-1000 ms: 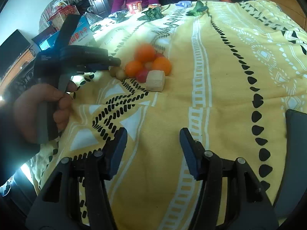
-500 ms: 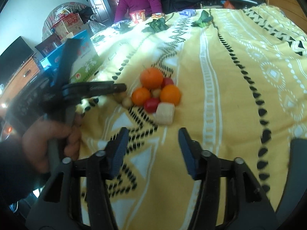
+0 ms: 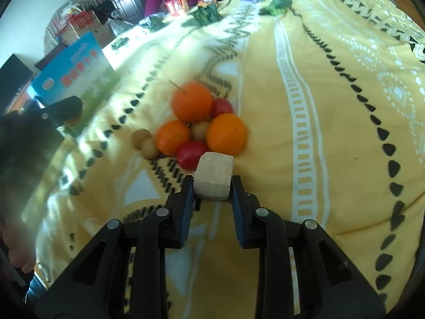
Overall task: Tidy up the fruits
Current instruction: 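Grasp a kiwi with the left gripper while the right gripper grasps the pale cube, then carry the kiwi and pale cube to the steel bowl with both grippers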
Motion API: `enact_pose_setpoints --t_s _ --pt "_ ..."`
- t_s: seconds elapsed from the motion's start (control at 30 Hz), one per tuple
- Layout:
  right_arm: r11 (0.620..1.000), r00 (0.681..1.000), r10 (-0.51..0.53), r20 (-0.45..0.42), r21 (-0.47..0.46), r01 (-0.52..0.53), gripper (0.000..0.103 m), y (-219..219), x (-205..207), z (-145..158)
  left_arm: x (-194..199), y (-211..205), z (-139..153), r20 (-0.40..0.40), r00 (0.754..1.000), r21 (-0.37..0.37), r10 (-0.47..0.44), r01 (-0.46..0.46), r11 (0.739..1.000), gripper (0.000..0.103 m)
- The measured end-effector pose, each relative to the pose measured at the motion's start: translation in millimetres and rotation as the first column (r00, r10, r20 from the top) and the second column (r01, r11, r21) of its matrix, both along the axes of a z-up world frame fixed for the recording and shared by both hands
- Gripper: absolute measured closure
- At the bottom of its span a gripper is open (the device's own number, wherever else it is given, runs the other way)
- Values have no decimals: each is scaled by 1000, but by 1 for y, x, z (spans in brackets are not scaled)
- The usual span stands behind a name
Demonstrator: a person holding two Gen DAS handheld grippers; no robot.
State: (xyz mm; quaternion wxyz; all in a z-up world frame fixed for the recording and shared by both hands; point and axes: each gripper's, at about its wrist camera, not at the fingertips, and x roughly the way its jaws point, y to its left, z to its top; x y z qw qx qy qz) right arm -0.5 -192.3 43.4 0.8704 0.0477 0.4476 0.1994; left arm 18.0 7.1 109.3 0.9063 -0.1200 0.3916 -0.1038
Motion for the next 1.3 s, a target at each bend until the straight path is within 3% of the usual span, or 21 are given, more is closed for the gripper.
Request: enact_pose_setpoints --t_s 0.23,0.6,0.83,1.0,1.17,1.3 --pt "1000 997 17 79 19 -19 75 0 -40 42 -28 -3 26 34 999 2 -18 18 1000 78" --pt "999 990 30 135 36 -35 75 13 -74 77 -64 7 64 91 996 3 -22 22 1000 78" --pt "991 968 122 220 33 -133 75 59 -81 121 -97 78 112 176 976 -4 125 -126 992 78" --pt "957 920 264 291 42 -288 75 131 -88 161 -139 175 137 220 925 3 309 -318 948 78" --pt "877 854 432 290 88 -473 75 233 -95 185 -179 283 138 201 843 -13 499 -507 862 78" --pt "795 787 556 267 105 -597 75 317 -107 191 -198 353 120 136 787 -4 602 -607 795 78"
